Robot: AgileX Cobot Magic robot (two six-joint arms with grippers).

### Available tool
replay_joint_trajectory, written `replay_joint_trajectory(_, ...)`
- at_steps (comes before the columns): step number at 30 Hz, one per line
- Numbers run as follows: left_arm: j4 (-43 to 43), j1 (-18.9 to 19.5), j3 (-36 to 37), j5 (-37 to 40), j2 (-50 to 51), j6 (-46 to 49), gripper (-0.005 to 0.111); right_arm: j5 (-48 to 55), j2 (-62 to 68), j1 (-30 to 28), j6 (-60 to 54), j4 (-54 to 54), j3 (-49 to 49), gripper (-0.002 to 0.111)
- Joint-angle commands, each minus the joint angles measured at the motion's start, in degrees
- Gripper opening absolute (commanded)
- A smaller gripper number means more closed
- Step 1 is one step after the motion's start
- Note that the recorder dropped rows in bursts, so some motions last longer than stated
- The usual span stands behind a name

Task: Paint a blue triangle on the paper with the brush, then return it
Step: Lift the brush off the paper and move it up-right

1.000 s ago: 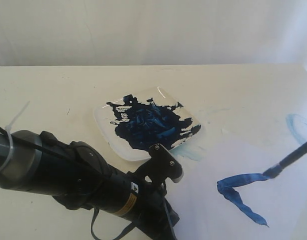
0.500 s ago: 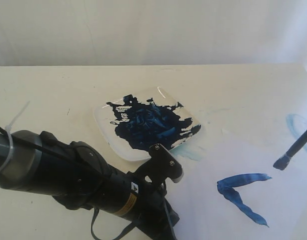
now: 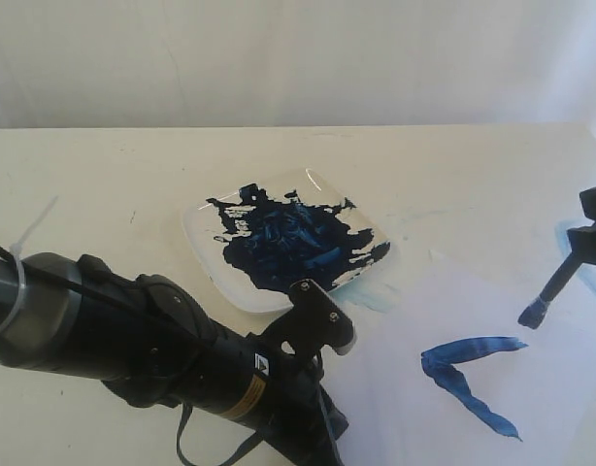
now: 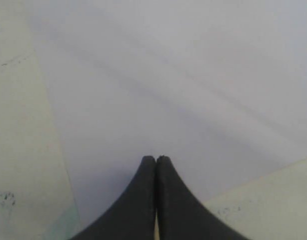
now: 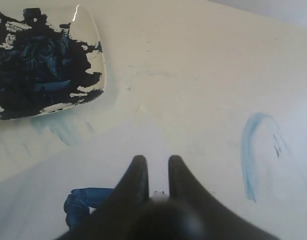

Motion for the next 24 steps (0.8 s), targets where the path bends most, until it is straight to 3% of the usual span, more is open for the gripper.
replay_joint_trajectory(1, 0.5, 0.0, 0.4, 0.2, -0.1, 0.1, 0.000, 0.1, 1.1, 0.1, -5.6, 4.7, -0.3, 0.000)
replay_joint_trajectory(17, 0.5, 0.0, 0.4, -0.1, -0.1, 0.1, 0.000, 0.1, 0.9, -0.2, -8.4, 4.0, -0.3, 0.000)
replay_joint_trajectory(24, 0.5, 0.0, 0.4, -0.6, -0.1, 0.4, 0.000, 2.3, 0.5, -0.2, -17.4, 14.4, -0.6, 0.000)
